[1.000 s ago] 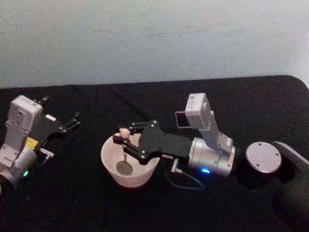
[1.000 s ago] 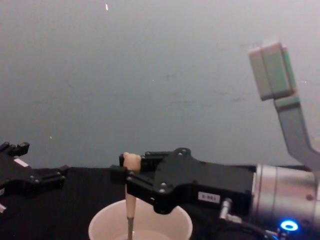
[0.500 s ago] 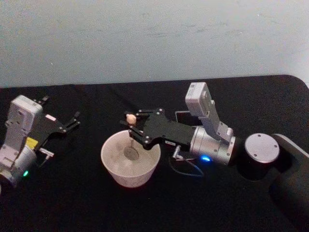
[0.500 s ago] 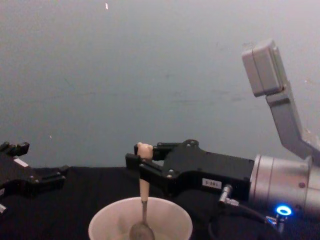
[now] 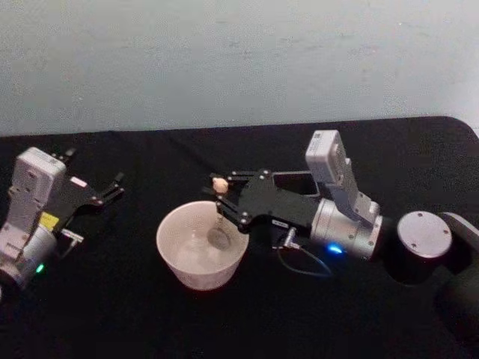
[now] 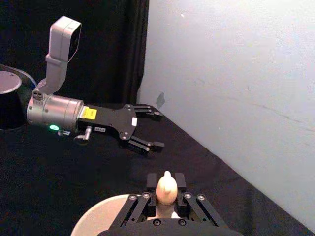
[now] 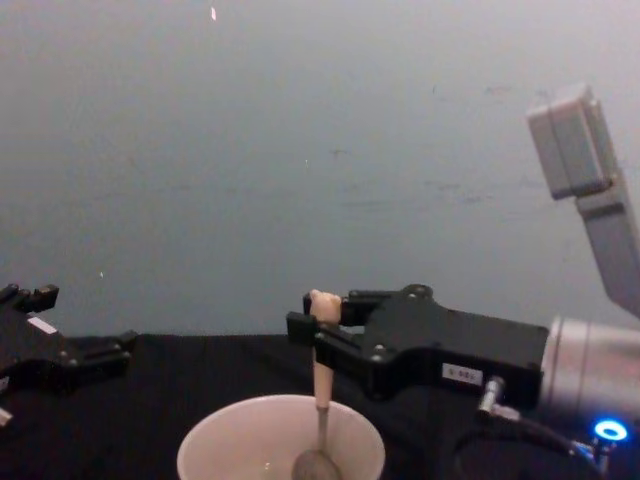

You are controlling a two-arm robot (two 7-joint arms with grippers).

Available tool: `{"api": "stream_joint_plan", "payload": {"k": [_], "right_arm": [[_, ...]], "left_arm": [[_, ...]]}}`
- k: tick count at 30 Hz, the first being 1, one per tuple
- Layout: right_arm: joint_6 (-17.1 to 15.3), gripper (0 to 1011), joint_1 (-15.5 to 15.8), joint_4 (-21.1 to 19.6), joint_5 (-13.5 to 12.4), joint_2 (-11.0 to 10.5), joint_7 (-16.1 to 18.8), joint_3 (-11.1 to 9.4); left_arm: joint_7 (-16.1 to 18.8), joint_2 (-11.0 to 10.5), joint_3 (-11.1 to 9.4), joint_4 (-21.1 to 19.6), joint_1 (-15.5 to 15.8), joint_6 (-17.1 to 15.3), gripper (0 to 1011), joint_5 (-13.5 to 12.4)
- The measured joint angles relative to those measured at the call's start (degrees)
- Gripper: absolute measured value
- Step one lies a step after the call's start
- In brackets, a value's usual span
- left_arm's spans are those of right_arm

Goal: Pick up the stirring spoon with one hand, stir inside the cup, then place it back in its original position.

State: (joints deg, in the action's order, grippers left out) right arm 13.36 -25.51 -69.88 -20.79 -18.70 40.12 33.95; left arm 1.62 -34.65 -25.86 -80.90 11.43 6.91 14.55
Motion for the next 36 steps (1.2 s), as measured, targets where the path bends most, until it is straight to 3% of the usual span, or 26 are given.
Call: {"api": "stream_joint_plan", "payload": {"k": [9,16,25,36], "right_arm": [[-1.22,213,3.17,-4.78,-1.37,-2.42,0.53,-0.52],[-1.91,213,4.99,-7.85,-2.25,-3.22,1.43,0.49],[-1.83,213,3.63,-6.71,-2.14,-1.12,1.87,2.29],[-0.17,213,-0.53,-0.51,-0.1,2.38,0.35,2.88]], "left_arm": [[0.0,0.0,0.0,0.0,0.0,0.0,1001,0.0],[0.0,0.0,0.0,0.0,0.0,0.0,1001,0.0],[0.0,0.0,0.0,0.0,0.0,0.0,1002,0.0],[0.0,0.0,0.0,0.0,0.0,0.0,1002,0.0]]}}
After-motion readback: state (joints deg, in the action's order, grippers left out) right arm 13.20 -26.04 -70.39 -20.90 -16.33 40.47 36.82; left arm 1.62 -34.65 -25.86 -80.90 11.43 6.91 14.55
